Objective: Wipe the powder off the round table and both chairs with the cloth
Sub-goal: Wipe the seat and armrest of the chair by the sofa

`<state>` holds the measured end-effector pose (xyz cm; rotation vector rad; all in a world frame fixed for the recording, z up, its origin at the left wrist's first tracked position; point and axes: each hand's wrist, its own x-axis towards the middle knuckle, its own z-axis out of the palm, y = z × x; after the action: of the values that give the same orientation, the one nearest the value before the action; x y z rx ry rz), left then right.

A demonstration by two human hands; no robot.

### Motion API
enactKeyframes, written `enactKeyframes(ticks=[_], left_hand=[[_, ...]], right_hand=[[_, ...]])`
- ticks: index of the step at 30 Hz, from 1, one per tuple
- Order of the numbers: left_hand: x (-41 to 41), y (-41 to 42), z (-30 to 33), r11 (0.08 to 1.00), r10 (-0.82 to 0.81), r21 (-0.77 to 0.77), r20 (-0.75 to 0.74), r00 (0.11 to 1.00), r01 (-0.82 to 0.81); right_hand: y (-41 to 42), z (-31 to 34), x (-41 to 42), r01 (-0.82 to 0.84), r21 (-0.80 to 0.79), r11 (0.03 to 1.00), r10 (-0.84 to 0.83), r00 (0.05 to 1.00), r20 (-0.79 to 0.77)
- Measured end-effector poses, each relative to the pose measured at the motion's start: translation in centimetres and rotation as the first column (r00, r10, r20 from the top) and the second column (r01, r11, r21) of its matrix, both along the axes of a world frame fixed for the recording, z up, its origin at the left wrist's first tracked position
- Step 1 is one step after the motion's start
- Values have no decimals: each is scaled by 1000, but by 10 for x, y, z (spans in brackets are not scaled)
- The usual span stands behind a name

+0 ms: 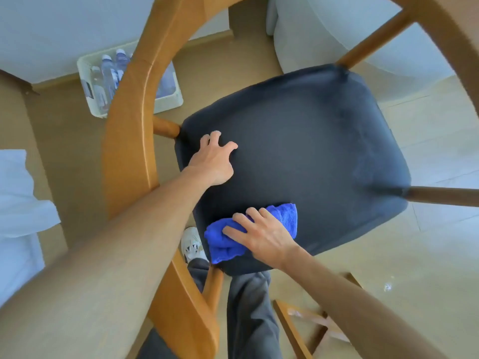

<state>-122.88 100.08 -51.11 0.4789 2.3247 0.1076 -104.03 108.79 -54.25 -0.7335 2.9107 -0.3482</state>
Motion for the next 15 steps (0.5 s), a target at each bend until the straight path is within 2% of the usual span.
enactKeyframes(ticks=[5,7,9,12,15], left_hand=[[-22,20,-2,975,221,27,23,975,-221],[-25,22,-5,972,236,10,9,972,-236],[-24,20,-7,967,247,60,16,969,-247],[-21,15,-9,966,233,111,-1,972,-232],[-17,15,-10,975,199,112,-39,979,-194]], right_hand=[[-63,0,-77,256,-52,965,-260,961,-97],[-85,3,-102,305,-31,952,-306,952,-20],[-92,4,-113,325,57,944,-329,940,86],[-88,-10,-82,237,-20,971,-236,970,54],[-71,-16,-17,94,-1,996,-94,995,-15]])
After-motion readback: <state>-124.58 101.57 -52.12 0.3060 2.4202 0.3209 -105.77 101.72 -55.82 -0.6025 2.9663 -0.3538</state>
